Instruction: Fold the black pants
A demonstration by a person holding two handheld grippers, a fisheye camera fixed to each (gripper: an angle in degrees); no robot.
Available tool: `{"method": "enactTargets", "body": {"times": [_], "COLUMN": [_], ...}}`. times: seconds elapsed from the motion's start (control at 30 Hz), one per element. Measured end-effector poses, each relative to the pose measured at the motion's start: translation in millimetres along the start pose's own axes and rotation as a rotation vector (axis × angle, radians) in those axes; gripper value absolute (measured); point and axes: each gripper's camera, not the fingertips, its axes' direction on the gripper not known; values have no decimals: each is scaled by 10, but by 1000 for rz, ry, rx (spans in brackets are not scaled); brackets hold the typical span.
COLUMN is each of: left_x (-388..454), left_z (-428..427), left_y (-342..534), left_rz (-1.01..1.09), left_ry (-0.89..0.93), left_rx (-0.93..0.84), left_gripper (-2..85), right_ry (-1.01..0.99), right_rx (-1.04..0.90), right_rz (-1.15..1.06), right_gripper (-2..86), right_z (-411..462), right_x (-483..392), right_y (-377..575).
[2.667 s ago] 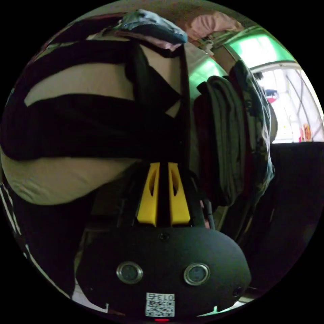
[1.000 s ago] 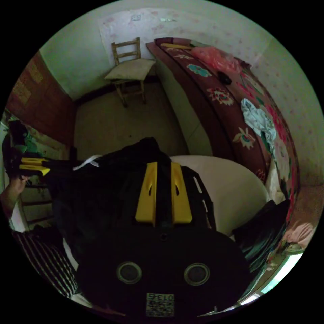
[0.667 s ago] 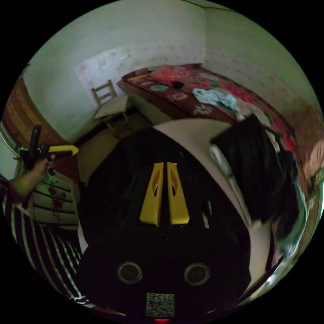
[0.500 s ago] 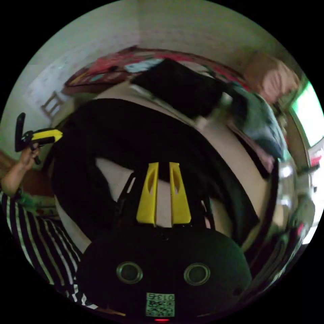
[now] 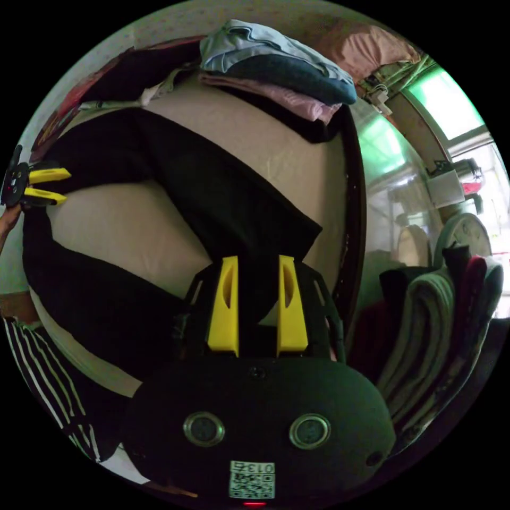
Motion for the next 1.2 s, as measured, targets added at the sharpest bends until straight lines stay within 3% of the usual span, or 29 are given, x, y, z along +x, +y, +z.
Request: {"method": "enactTargets", "body": {"times": [0.07,0.3,0.43,0.57,0.67,0.77,0.8,0.9,1.03,1.2], "left_x": [-63,-260,-362,-462,-612,-795,-860,-852,-795,-765], "left_z": [-59,-475,-837,-903,-1135,-1437,-1462,-1366,-1220,-1120], "left_y": [-181,-842,-993,-1119,-1228,-1389,-1500,-1836,-2141,-2353], "left_rz": [-10,62,116,142,86,-18,-59,-35,33,69], "left_ry": [14,120,221,353,481,406,342,152,125,95], "left_rx": [-17,-124,-84,-147,-10,200,193,59,-53,-169], "left_gripper": [96,12,11,38,60,74,79,93,97,18], "right_ry": [-28,-34,-15,-57,-90,-33,-15,-5,-4,-26], "right_rx": [-9,-19,25,-141,-65,-11,-12,-60,-157,-215], "right_rz": [-25,-126,-142,-247,-184,-142,-144,-164,-214,-275], "right_gripper": [46,19,22,82,87,75,75,90,86,34], "right_z": [100,86,-148,71,17,-2,27,252,542,657], "right_x": [205,709,1127,1347,1641,1836,1852,1893,1880,1893], "right_y": [-41,-150,-95,17,79,0,-33,-235,-433,-493]}}
